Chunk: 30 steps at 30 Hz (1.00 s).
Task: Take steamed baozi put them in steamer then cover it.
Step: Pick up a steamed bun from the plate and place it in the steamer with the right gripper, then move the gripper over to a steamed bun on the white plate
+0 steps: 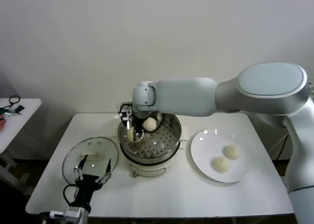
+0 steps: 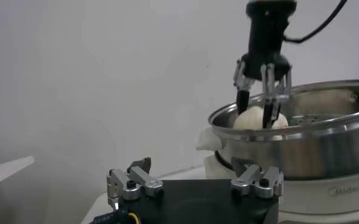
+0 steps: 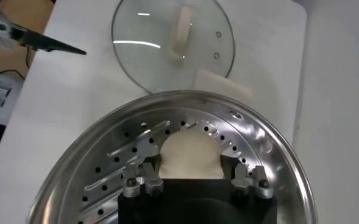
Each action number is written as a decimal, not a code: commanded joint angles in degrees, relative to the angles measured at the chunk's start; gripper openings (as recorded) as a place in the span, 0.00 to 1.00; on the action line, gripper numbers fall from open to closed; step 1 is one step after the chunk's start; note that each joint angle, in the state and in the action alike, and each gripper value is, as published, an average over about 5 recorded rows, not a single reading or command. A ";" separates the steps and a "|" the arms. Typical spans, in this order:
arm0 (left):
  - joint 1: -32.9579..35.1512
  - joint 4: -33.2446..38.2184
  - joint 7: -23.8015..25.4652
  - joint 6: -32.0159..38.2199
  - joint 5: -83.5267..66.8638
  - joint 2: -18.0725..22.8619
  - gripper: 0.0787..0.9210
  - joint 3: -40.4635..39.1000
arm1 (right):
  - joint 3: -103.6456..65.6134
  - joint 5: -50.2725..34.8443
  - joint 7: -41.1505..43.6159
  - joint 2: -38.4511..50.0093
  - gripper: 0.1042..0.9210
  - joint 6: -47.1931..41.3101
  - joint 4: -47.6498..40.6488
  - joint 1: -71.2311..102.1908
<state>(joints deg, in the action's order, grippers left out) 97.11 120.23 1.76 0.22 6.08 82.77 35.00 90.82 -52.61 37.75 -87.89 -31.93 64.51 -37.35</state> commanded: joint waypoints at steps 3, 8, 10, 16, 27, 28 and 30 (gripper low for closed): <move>-0.01 -0.07 0.02 -0.02 0.03 0.06 0.88 0.00 | -0.54 1.93 -0.56 -2.10 0.68 -0.27 -5.04 3.90; 0.08 0.14 0.04 -0.13 0.10 0.05 0.88 0.01 | -0.73 2.35 0.49 -0.63 0.77 0.98 -3.46 2.39; 0.16 0.26 0.05 -0.16 0.14 0.07 0.88 -0.03 | -0.74 2.36 1.24 0.75 0.83 1.86 -1.83 1.04; 0.42 0.69 0.06 -0.22 0.24 0.16 0.88 -0.10 | 1.03 0.64 7.36 8.90 0.88 6.39 5.84 -8.61; 0.44 0.98 0.13 -0.34 0.26 0.15 0.88 -0.04 | 16.63 3.51 15.79 39.59 0.88 12.75 26.66 -26.90; 0.32 0.85 0.17 -0.35 0.30 0.17 0.88 -0.05 | 17.78 5.62 15.21 42.62 0.88 12.59 28.26 -26.33; 0.07 0.65 0.27 -0.41 0.39 0.23 0.88 -0.11 | 18.92 10.12 13.97 48.16 0.88 12.17 29.79 -23.92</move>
<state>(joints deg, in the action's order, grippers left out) 97.33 121.00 2.00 -0.17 6.39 82.98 34.94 101.58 -48.81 49.14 -59.87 -22.35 82.35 -54.98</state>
